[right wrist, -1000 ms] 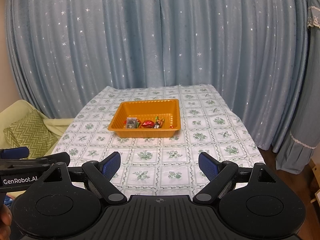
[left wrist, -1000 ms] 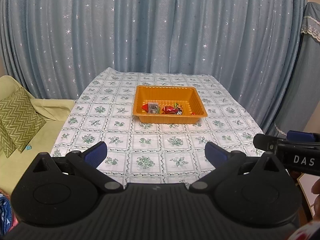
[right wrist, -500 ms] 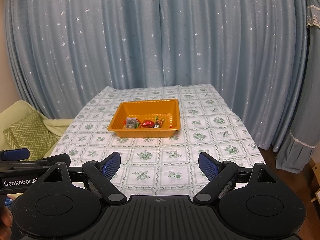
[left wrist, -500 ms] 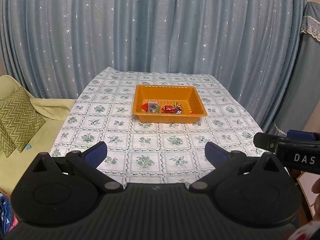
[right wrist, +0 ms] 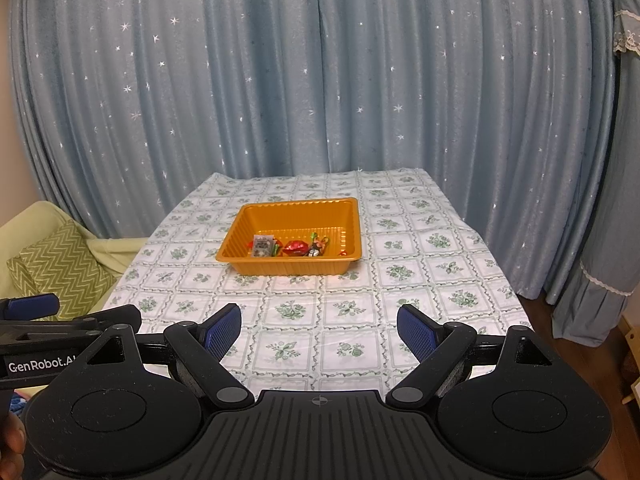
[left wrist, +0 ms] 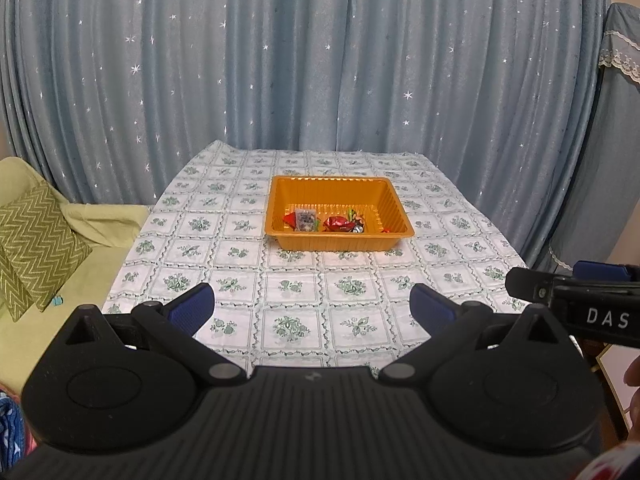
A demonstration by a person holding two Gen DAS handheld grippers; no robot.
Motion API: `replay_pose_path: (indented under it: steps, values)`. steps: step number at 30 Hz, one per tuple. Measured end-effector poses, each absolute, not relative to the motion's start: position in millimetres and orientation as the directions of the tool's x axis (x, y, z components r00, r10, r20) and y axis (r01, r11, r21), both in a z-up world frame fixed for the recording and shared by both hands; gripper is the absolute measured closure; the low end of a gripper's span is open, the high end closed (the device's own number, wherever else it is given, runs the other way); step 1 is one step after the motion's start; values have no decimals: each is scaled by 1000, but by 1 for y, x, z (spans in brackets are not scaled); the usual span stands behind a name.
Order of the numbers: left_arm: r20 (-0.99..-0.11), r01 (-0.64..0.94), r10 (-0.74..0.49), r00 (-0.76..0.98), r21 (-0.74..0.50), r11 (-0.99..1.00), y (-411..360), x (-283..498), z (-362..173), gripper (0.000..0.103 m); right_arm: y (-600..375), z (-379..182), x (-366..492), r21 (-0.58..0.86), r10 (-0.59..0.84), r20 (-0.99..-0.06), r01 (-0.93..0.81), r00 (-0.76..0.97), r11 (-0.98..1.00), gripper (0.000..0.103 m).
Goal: Organize snacks
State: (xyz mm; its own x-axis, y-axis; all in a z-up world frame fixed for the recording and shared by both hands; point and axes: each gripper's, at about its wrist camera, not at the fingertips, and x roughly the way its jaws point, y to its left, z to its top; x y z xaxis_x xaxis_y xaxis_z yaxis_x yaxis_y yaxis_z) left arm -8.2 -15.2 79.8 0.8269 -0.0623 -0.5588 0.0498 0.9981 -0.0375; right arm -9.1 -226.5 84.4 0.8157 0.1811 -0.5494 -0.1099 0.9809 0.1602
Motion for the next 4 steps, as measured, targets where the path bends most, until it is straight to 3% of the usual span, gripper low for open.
replay_pose_path:
  steps: [4]
  values:
    - [-558,50,-69,827,-48,998,-13,-8,79,0,-227,84,-9,161,182,-549,-111,816,981,18]
